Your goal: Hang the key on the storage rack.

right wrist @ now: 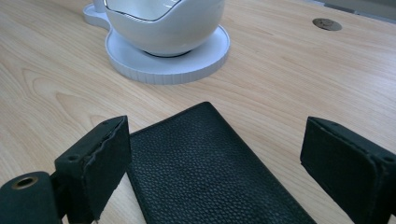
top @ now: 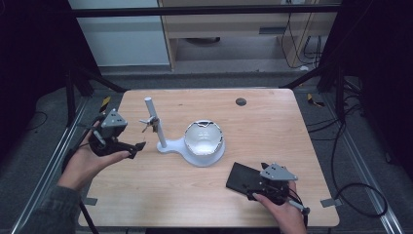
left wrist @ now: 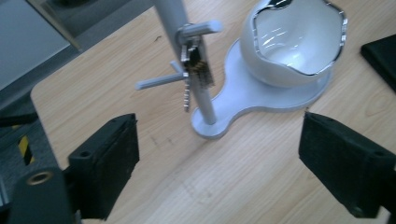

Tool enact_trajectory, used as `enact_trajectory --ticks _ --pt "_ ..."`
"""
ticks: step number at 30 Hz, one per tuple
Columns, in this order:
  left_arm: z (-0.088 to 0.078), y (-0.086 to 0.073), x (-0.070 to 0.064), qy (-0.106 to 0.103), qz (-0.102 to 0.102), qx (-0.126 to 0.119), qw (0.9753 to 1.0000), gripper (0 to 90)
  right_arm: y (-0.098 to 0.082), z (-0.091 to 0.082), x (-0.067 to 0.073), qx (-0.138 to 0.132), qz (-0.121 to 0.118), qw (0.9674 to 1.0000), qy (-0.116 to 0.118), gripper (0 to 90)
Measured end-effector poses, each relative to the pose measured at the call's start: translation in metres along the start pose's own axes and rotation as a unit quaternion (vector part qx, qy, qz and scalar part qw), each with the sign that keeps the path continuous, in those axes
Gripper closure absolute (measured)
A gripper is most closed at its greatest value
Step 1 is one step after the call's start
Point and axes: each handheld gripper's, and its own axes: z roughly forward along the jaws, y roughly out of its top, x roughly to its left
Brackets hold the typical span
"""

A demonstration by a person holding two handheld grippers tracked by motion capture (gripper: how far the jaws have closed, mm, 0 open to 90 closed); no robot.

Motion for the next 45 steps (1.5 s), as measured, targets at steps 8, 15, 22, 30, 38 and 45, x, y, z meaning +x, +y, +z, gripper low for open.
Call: enact_trajectory --ticks 8,15,22,30,38,45 --pt "0.004 -0.016 -0.051 -0.055 0.009 -0.063 0.9965 8.0 -0.008 -0.015 -0.02 -0.002 0.008 0.9996 -0.029 12.1" --pt "0.029 -0.017 -0.099 -0.092 0.024 -0.076 0.9926 14.5 -0.015 -0.028 -0.034 -0.008 0.008 0.9987 -0.049 23.2" --pt "0.068 -0.015 -0.145 -0.144 0.04 -0.068 0.9864 34.5 -0.02 -0.035 -0.041 -0.01 -0.001 0.9983 -0.057 39.1" --pt "0.118 -0.021 -0.182 -0.193 0.047 -0.042 0.9793 72.4 -0.023 -0.04 -0.048 -0.014 0.003 0.9979 -0.062 56.2" --pt "0.156 -0.019 -0.198 -0.197 0.054 0.013 0.9788 89.8 -0.028 -0.044 -0.051 -0.015 0.013 0.9976 -0.067 56.4" --pt "0.178 -0.016 -0.204 -0.196 0.051 0.025 0.979 90.0 -0.03 -0.048 -0.057 -0.019 0.035 0.9952 -0.089 34.9"
